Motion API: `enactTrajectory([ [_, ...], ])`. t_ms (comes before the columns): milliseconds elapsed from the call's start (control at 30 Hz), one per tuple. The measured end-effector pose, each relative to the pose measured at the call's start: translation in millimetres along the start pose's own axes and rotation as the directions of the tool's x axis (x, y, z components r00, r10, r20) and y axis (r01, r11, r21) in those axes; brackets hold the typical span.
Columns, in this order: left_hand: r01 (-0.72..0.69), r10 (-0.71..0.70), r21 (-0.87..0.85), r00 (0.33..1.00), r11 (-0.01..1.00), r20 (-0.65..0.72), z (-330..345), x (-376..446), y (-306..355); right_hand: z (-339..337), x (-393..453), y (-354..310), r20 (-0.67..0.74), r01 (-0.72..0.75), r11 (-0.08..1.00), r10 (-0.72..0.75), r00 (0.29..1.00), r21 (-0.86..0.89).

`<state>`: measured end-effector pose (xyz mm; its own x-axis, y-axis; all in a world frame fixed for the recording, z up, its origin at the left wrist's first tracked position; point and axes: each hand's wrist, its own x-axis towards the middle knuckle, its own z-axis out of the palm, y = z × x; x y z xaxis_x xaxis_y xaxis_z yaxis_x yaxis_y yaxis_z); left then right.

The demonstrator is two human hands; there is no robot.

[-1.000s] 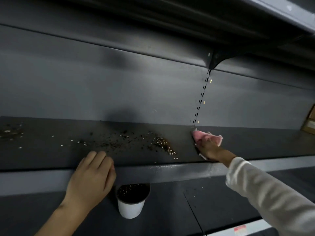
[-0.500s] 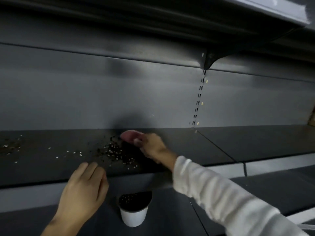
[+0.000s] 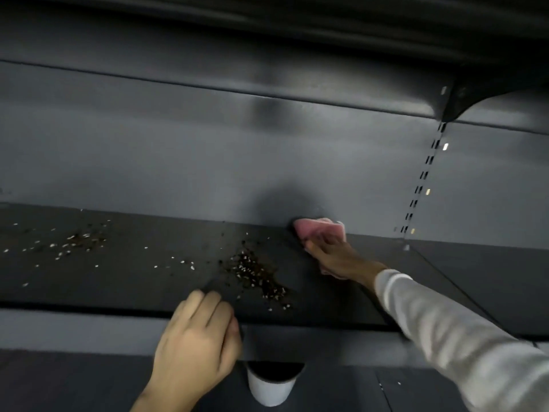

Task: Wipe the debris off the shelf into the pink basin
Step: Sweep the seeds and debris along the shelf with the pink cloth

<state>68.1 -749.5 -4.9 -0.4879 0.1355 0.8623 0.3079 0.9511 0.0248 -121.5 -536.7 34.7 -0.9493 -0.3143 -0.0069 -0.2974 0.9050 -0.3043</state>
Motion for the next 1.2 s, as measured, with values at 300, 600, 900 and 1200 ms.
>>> enactTrajectory([
  [300,-0.012,0.014,-0.030,0.996,0.999,0.087,-6.8,-0.2,-0.7,13.3,-20.0,-95.9,-0.096,0.395,0.913,-0.386,0.918,0.100],
  [600,0.018,-0.026,0.115,0.997,0.993,0.068,-32.9,-5.5,-45.9,-61.5,-47.4,57.0,-0.225,0.033,0.996,-0.013,0.974,0.083],
  [900,0.023,-0.023,0.017,0.999,1.000,0.041,-27.7,-11.2,-49.1,-6.1,-55.0,-12.2,-0.093,0.186,0.982,-0.187,0.978,-0.018],
  [1200,-0.111,0.115,-0.045,0.987,0.993,0.112,-38.3,-7.9,-67.3,3.2,-65.5,-91.9,-0.294,0.112,0.986,-0.073,0.953,0.120],
])
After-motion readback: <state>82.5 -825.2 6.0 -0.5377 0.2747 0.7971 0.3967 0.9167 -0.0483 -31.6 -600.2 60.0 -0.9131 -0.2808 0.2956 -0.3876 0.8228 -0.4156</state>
